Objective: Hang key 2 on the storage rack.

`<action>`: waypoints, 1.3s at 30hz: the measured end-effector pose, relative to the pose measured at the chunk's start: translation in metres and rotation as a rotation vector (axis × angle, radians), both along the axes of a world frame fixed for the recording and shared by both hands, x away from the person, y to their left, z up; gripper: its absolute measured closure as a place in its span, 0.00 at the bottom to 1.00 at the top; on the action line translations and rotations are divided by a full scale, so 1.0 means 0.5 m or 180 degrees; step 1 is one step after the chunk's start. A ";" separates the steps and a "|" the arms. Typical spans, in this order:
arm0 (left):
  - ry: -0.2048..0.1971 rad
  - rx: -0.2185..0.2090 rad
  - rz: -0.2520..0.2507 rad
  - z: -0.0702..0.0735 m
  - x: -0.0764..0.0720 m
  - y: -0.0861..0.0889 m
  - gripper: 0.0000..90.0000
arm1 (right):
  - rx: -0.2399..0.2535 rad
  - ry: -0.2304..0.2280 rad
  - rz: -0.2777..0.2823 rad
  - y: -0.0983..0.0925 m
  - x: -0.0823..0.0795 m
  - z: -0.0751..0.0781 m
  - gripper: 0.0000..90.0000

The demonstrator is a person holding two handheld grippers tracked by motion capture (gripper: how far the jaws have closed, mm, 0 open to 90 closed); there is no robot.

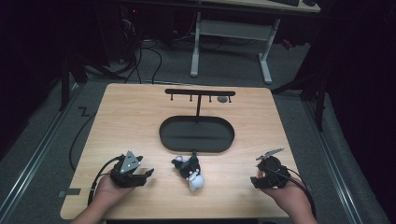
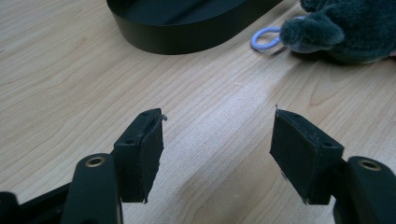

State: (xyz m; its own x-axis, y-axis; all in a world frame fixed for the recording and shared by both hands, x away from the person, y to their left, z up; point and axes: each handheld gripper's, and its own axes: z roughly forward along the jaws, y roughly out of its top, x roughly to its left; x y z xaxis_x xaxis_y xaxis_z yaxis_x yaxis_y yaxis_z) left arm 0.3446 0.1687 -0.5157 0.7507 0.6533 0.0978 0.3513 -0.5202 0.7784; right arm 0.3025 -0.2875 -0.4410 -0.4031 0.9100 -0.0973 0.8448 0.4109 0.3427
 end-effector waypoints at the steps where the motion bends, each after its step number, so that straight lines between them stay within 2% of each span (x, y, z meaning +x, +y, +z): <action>1: 0.0007 0.0004 -0.0003 0.000 0.000 0.000 0.39 | 0.0012 0.0014 -0.0025 -0.009 -0.002 0.001 0.46; 12: 0.0030 0.0028 -0.0009 -0.002 -0.001 0.002 0.39 | -0.0039 0.0040 -0.0259 -0.080 -0.004 0.009 0.56; 22: 0.0064 0.0031 -0.0011 -0.006 0.002 0.004 0.39 | -0.0110 0.0093 -0.0345 -0.119 0.027 -0.002 0.66; 29: 0.0087 0.0051 -0.0021 -0.007 0.002 0.004 0.39 | -0.0138 0.0263 -0.0394 -0.136 0.063 -0.029 0.63; 33: 0.0082 0.0069 -0.0028 -0.009 0.001 0.004 0.39 | -0.0140 0.0326 -0.0404 -0.139 0.083 -0.042 0.55; 39: 0.0086 0.0059 -0.0025 -0.009 0.001 0.006 0.39 | -0.0126 0.0394 -0.0387 -0.140 0.103 -0.059 0.52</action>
State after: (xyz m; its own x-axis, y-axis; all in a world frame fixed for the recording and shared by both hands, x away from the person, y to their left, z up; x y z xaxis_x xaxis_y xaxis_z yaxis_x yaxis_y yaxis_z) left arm 0.3451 0.1718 -0.5204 0.7584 0.6457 0.0894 0.3680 -0.5373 0.7589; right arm 0.3540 -0.3574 -0.4708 -0.3015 0.9492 -0.0904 0.9239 0.3143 0.2185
